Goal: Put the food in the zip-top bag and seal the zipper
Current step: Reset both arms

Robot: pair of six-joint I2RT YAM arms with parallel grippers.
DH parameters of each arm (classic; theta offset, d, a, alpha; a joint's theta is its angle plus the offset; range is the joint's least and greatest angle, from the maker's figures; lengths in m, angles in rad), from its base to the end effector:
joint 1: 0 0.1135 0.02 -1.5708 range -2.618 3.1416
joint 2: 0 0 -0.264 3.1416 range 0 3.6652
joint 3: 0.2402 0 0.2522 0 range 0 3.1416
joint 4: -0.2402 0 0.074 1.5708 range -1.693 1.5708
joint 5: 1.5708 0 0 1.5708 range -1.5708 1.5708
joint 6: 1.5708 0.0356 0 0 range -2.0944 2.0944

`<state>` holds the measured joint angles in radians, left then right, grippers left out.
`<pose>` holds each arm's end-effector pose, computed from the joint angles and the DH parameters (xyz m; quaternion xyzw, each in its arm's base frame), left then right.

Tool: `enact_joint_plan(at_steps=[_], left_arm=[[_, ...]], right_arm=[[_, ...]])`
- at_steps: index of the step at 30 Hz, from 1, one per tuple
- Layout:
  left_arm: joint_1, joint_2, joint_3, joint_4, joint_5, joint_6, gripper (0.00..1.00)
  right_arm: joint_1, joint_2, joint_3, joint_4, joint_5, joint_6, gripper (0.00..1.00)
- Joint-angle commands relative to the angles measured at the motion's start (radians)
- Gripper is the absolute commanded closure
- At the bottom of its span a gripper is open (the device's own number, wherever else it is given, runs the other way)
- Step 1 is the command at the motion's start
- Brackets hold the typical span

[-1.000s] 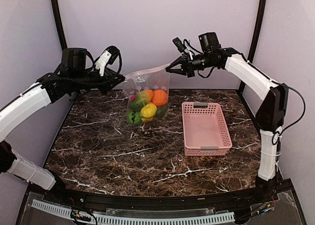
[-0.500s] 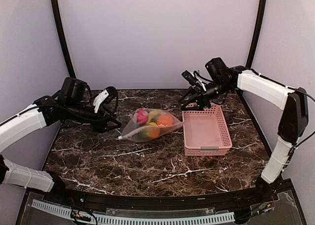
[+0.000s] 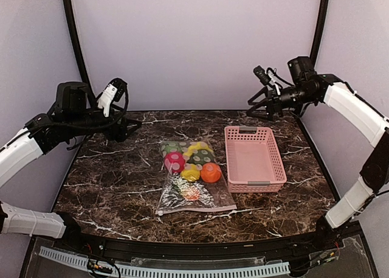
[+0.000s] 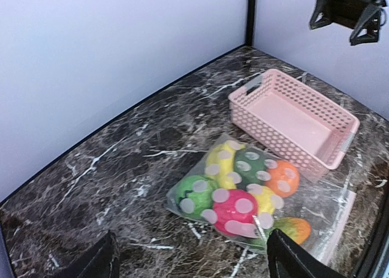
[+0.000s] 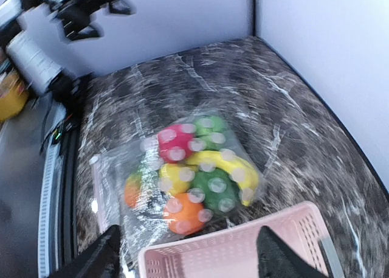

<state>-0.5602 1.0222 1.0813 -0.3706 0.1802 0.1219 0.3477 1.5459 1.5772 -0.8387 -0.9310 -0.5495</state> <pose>0.1890 -0.1261 0.3797 0.3192 0.7409 -0.1985 0.5566 0.2932 0.1366 0.3762 -0.5103 0.6747 0.3809 0.3731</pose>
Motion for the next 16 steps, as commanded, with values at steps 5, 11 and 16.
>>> enact_joint_plan(at_steps=[5, 11, 16], left_arm=[[0.001, 0.061, 0.084, 0.027, -0.37, -0.049, 0.01], [0.0, 0.04, 0.03, 0.107, -0.43, -0.056, 0.01], [0.0, 0.044, 0.01, 0.131, -0.407, -0.06, 0.01]], right_arm=[[-0.222, -0.09, -0.065, 0.4, 0.495, 0.471, 0.01], [-0.222, -0.172, -0.125, 0.455, 0.671, 0.465, 0.01], [-0.222, -0.227, -0.219, 0.495, 0.679, 0.456, 0.01]])
